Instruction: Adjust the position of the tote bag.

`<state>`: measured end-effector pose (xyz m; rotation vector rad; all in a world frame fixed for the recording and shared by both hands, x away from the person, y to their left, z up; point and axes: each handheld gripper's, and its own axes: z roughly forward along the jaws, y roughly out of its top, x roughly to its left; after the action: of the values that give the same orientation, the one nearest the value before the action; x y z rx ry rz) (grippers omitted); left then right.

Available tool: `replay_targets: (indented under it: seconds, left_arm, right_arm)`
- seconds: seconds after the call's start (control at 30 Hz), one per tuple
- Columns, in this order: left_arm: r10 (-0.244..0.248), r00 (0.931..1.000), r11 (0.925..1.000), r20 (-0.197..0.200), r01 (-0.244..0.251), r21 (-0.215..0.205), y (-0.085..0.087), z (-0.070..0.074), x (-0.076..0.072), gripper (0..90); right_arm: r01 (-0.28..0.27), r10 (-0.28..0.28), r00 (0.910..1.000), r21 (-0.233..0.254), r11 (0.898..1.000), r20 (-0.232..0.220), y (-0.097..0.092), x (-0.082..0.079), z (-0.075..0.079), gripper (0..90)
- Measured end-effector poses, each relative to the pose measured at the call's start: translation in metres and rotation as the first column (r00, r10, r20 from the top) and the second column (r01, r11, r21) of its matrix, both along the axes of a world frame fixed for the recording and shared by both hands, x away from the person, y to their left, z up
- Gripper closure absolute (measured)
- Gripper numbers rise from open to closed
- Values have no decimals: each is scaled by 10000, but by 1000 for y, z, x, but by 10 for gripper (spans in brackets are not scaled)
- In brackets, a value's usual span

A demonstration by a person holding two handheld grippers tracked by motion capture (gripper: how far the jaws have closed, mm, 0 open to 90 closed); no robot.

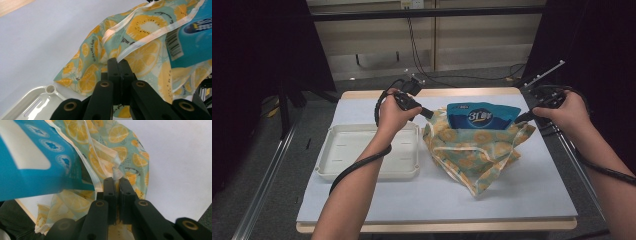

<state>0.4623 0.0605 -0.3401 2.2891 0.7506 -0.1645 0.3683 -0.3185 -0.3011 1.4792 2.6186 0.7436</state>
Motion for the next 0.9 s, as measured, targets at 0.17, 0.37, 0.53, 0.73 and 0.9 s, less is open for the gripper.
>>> replay_targets:
  seconds: [0.17, 0.37, 0.53, 0.73, 0.9]
  left_arm:
    - [54, 10000, 10000, 72, -53, -73, -5, -3, 3, 900]
    - [-50, 10000, 9999, -35, 51, 95, -7, -9, 6, 899]
    - [108, 9998, 9999, -139, -110, -107, -4, -7, 3, 747]
    - [220, 9996, 9982, -168, -229, -555, 3, 1, -7, 463]
    - [40, 10000, 9975, -79, -46, -700, 7, 4, -20, 352]
  right_arm:
    - [42, -42, 10000, -64, 10000, 10, -1, 1, -5, 861]
    - [43, -44, 10000, 49, 10000, 37, -3, 2, -11, 860]
    - [211, -212, 9998, 161, 9996, 63, -5, 2, -15, 859]
    - [140, -141, 9999, 172, 9998, 36, -4, 1, -18, 851]
    - [113, -113, 9999, 83, 9999, 1, -4, 0, -20, 850]
